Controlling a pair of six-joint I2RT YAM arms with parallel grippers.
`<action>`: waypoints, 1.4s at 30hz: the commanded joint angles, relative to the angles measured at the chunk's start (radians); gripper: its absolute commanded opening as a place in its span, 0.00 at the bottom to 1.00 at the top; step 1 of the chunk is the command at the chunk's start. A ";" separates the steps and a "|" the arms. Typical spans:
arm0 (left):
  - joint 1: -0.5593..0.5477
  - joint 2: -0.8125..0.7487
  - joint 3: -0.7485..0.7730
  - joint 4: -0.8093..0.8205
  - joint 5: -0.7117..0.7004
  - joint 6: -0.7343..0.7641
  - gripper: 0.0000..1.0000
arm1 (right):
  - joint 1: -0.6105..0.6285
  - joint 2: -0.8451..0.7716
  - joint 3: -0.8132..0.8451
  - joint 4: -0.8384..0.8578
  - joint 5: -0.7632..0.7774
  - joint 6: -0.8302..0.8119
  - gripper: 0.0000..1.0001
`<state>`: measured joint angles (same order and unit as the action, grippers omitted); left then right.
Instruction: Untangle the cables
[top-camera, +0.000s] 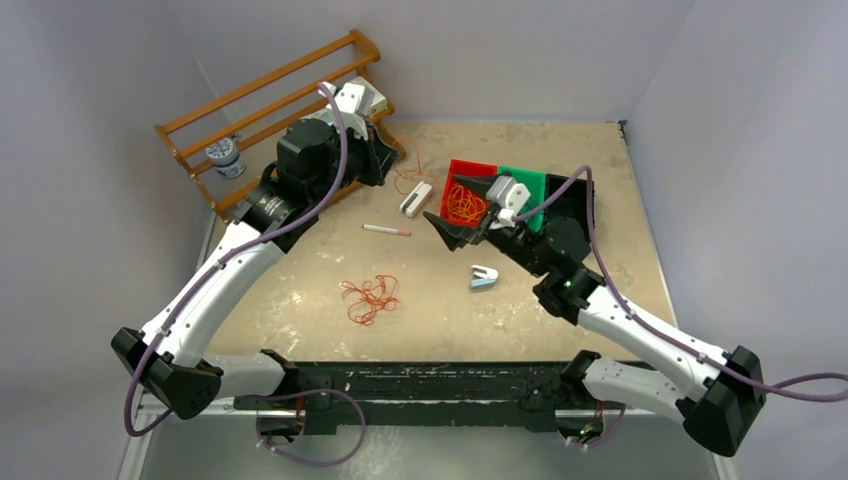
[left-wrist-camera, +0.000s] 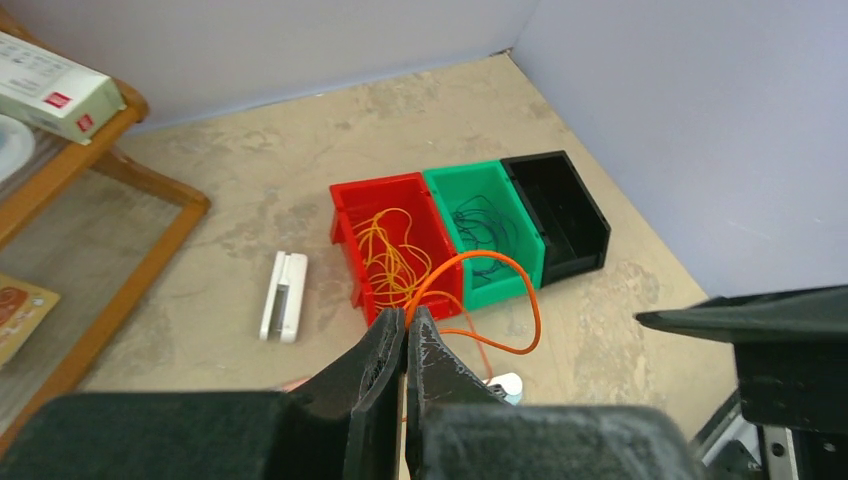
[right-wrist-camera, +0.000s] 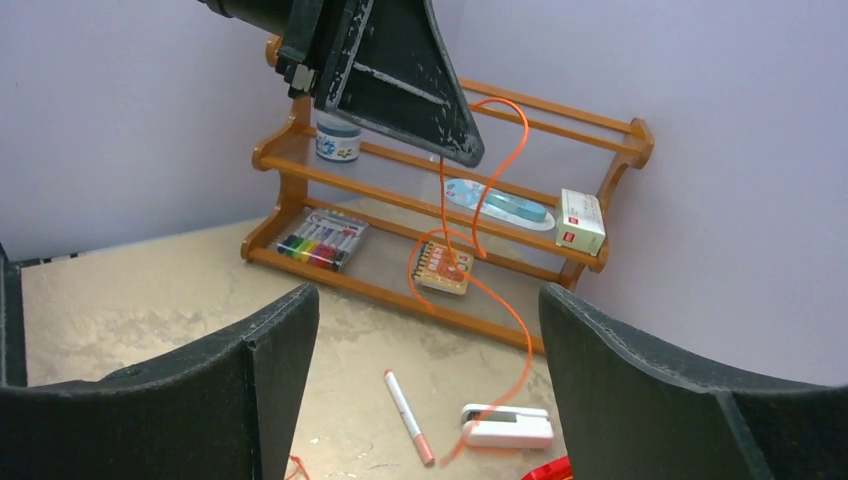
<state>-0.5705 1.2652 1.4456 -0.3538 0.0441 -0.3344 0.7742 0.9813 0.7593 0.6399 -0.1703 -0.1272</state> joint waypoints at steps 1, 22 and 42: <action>0.001 -0.034 -0.023 0.099 0.097 -0.028 0.00 | 0.005 0.066 0.071 0.089 -0.021 -0.054 0.83; 0.001 -0.073 -0.106 0.138 0.180 -0.066 0.00 | 0.005 0.323 0.156 0.240 0.085 -0.056 0.48; 0.001 -0.068 -0.134 0.147 0.166 -0.076 0.39 | -0.033 0.240 0.149 0.037 0.267 0.063 0.00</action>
<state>-0.5705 1.2171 1.3212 -0.2634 0.2070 -0.4023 0.7662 1.2854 0.8658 0.7200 -0.0040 -0.1188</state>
